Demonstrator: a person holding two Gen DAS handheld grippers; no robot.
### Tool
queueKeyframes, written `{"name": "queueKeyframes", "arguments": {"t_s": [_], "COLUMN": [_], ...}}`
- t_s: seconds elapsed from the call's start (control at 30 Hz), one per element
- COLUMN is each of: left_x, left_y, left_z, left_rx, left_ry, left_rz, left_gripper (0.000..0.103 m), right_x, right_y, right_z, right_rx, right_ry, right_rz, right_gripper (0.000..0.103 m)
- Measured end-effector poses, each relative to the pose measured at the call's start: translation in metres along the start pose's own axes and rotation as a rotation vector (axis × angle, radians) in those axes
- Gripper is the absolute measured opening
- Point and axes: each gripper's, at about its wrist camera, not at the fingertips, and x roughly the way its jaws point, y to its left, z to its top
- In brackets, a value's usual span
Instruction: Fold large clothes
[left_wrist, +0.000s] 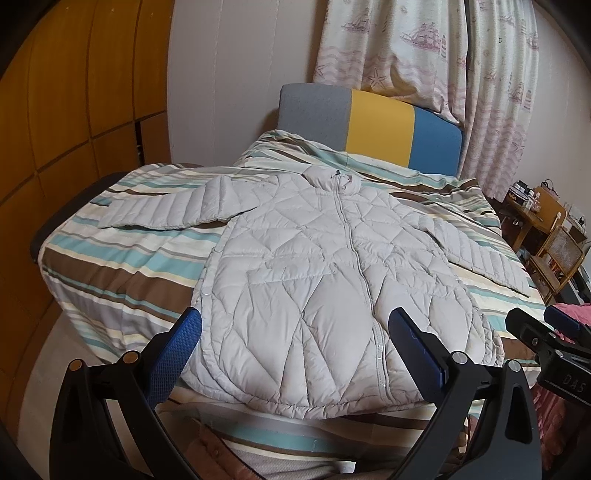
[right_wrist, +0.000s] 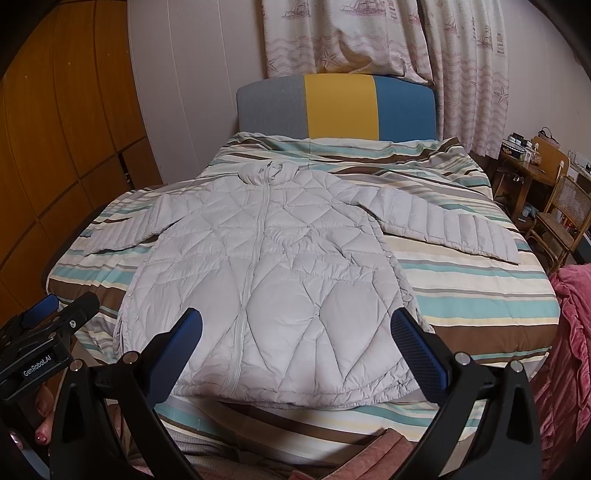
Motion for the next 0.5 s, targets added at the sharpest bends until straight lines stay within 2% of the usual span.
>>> {"name": "queueKeyframes", "arguments": {"t_s": [0.5], "left_x": [0.018], "left_y": [0.004], "left_z": [0.004], "left_rx": [-0.002], "left_ry": [0.053], "left_rz": [0.060], "left_gripper": [0.100], "right_x": [0.014], "right_y": [-0.007], "right_z": [0.002], "right_rx": [0.025], "right_ry": [0.030], "right_rz": [-0.013], "right_gripper": [0.101]}}
